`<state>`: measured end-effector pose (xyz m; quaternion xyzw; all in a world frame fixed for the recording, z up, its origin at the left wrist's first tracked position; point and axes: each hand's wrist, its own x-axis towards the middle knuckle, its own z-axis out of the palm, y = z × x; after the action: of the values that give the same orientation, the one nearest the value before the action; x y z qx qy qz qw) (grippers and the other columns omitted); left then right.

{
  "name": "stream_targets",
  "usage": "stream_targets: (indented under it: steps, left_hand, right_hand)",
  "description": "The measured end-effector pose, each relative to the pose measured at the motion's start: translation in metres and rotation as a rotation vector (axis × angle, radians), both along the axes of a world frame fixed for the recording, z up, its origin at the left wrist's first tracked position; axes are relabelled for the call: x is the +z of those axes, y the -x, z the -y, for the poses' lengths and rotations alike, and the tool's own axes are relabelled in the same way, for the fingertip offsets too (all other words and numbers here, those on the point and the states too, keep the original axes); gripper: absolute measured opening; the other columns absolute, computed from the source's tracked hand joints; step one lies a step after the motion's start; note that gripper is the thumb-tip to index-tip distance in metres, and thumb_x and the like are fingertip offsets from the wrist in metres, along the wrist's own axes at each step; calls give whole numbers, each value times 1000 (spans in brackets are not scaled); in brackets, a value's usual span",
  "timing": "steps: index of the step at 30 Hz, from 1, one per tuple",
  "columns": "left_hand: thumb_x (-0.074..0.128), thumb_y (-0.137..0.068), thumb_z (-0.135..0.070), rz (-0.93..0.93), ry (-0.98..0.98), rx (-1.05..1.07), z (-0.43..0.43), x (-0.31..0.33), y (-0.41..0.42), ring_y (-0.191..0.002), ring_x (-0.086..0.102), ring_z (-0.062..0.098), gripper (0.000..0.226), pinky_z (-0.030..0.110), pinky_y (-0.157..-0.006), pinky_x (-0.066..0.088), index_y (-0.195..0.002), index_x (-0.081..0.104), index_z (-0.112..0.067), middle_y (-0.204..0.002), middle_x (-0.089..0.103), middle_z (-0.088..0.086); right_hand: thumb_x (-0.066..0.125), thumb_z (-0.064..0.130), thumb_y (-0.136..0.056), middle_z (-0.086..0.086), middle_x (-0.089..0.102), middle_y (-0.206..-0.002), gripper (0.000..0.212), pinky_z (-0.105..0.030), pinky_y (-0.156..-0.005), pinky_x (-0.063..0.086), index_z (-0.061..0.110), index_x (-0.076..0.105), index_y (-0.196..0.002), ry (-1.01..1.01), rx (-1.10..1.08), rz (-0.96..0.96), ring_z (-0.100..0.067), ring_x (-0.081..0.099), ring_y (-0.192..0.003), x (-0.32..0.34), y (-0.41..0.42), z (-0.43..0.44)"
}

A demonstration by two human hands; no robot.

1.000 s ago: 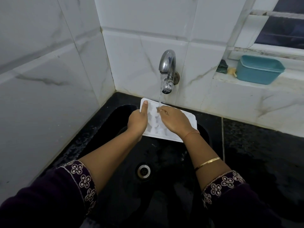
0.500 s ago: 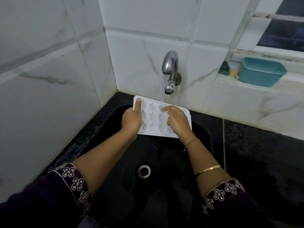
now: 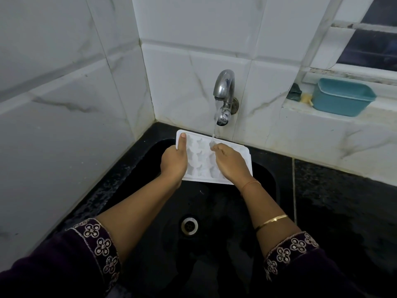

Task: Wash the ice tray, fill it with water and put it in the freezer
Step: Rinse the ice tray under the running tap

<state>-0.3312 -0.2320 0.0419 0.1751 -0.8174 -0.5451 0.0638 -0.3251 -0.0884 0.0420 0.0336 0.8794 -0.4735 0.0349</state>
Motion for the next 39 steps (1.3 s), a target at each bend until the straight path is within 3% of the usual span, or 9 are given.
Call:
stream_targets:
  steps: [3, 8, 13, 17, 22, 26, 30, 34, 39]
  left_hand:
    - [30, -96, -57, 3, 3, 0, -2, 0, -2, -68, 48, 15, 60, 30, -65, 39, -83, 55, -5, -75, 52, 4]
    - [30, -95, -59, 15, 8, 22, 2, 4, 1, -62, 44, 15, 60, 30, -59, 34, -69, 47, -8, -69, 47, 3]
    - [30, -95, -59, 23, 1, 22, 0, 4, -2, -64, 47, 14, 60, 31, -64, 39, -80, 55, -6, -72, 50, 1]
    - [30, -95, -60, 21, -1, 37, 4, 6, -1, -65, 47, 13, 62, 29, -62, 38, -84, 56, -5, -72, 51, 1]
    - [30, -95, -59, 14, 7, 25, 4, 4, -3, -68, 49, 16, 63, 32, -66, 40, -84, 59, -3, -74, 53, 3]
    - [29, -95, -58, 12, 6, 29, 3, 5, -4, -65, 48, 16, 61, 31, -63, 38, -77, 55, -6, -71, 51, 2]
    - [29, -95, -59, 18, 21, 37, 7, 6, -4, -65, 46, 16, 61, 30, -60, 36, -77, 52, -6, -70, 49, 2]
    - [29, -95, -59, 15, 8, 23, 6, 5, -5, -66, 47, 17, 61, 31, -62, 36, -77, 52, -5, -73, 50, 4]
    - [30, -95, -58, 19, -5, 32, 3, 8, -6, -65, 47, 16, 59, 30, -60, 35, -69, 49, -9, -71, 50, 2]
  right_hand:
    - [33, 31, -100, 6, 52, -138, 38, -28, -107, 33, 22, 55, -129, -13, 26, 3, -17, 47, -126, 2, 4, 3]
    - [31, 24, -97, 9, 56, -129, 40, -35, -107, 39, 25, 54, -130, 26, 80, 32, -15, 52, -105, 3, 3, -1]
    - [31, 30, -98, 9, 52, -138, 39, -31, -108, 34, 25, 55, -128, -53, 50, 2, -15, 47, -126, 8, 4, 2]
    - [31, 25, -98, 6, 52, -137, 40, -31, -99, 38, 24, 51, -132, -28, 108, 10, -16, 53, -103, 8, 1, 2]
    - [28, 28, -98, 7, 55, -135, 39, -33, -103, 37, 26, 56, -125, -160, 77, -22, -18, 49, -123, 8, 2, 1]
    - [29, 23, -99, -1, 57, -132, 37, -33, -99, 36, 20, 55, -124, -139, 112, -30, -21, 49, -120, 11, 2, 6]
    - [29, 27, -98, 7, 53, -136, 39, -30, -103, 35, 27, 55, -126, -139, 139, 16, -17, 48, -124, 6, 3, 0]
    - [30, 27, -98, 10, 58, -111, 37, -33, -98, 41, 24, 59, -121, -64, 82, 15, -15, 53, -101, 7, 7, -2]
    - [33, 23, -100, 13, 54, -87, 40, -23, -86, 38, 16, 49, -136, 14, 138, 22, -8, 46, -79, 8, 6, 4]
